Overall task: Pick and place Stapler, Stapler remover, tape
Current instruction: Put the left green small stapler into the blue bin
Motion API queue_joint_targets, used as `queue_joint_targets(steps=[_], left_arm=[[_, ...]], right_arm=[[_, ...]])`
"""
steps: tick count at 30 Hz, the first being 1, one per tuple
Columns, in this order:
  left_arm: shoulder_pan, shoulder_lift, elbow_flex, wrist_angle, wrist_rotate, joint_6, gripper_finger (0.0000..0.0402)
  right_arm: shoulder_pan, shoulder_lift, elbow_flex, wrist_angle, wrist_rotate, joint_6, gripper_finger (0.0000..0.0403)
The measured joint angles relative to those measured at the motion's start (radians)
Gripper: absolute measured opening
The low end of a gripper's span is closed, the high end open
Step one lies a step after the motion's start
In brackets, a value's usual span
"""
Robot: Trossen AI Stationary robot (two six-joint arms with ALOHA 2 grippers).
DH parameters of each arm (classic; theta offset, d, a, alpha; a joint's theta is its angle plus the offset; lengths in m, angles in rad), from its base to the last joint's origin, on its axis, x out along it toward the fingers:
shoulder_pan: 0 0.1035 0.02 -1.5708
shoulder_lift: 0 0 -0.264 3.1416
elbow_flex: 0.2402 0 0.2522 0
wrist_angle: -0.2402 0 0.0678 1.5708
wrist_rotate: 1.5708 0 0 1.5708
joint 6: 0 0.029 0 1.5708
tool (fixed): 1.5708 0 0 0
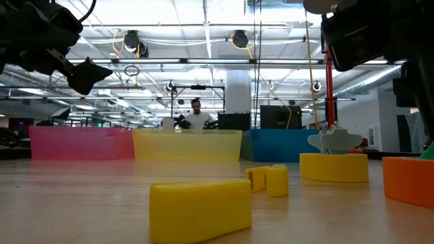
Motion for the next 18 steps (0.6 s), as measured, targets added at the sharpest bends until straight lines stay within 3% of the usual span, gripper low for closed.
queue_joint_targets(steps=[8,18], left_arm=[[0.0,0.0,0.0,0.0,0.0,0.0,0.0363],[0.0,0.0,0.0,0.0,0.0,0.0,0.0363]], right_arm=[[0.0,0.0,0.0,-0.001,0.005,-0.016,0.0067],[0.0,-0.001,0.0,-0.034,0.008,0.01,0.0059]])
